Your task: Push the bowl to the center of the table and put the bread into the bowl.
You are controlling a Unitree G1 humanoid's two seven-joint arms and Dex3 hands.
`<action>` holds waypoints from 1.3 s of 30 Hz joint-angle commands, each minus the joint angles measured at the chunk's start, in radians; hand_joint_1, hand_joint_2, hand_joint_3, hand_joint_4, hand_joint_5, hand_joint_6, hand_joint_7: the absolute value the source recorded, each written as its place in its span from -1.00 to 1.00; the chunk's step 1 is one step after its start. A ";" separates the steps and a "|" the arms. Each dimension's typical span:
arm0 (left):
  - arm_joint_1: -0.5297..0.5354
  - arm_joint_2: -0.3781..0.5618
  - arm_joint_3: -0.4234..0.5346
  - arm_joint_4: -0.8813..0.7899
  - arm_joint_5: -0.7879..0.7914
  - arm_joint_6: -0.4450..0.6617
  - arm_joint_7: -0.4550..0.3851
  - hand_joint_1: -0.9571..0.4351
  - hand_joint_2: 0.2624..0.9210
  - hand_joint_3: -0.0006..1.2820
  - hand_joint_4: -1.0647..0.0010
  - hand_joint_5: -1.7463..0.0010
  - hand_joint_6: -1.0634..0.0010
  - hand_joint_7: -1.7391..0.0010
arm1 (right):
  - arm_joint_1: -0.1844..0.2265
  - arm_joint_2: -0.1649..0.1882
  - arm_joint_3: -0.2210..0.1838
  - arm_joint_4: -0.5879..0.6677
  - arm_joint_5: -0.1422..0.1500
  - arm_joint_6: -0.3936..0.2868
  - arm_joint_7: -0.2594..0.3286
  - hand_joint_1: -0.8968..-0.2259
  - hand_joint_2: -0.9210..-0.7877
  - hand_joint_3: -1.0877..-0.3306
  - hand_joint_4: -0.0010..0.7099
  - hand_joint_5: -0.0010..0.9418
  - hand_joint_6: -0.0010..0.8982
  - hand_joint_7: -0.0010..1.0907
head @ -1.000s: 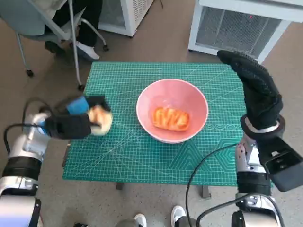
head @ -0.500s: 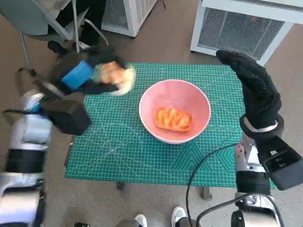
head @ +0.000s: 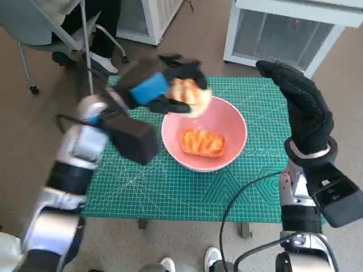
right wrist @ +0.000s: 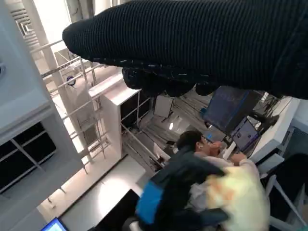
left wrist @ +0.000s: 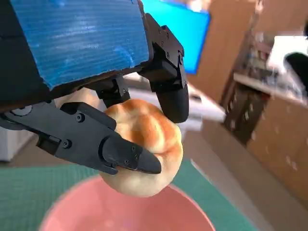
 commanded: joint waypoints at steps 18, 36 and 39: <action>-0.084 -0.086 -0.045 0.226 -0.024 0.165 -0.231 -0.10 1.00 -0.90 0.86 0.99 0.60 0.81 | 0.042 -0.022 -0.012 -0.038 -0.031 0.023 -0.041 0.02 -1.00 0.01 -0.21 -0.99 -0.80 -0.11; 0.100 -0.170 0.221 0.189 -0.288 -0.311 0.147 -0.23 1.00 -0.66 0.67 0.96 0.49 0.85 | 0.027 -0.044 -0.020 -0.064 -0.098 0.026 -0.126 -0.01 -1.00 0.02 -0.22 -1.00 -0.79 -0.13; 0.126 -0.189 0.250 0.161 -0.353 -0.336 0.127 -0.22 1.00 -0.59 0.60 0.95 0.45 0.85 | 0.013 -0.048 -0.020 -0.061 -0.104 0.031 -0.137 0.01 -1.00 -0.01 -0.25 -1.00 -0.77 -0.14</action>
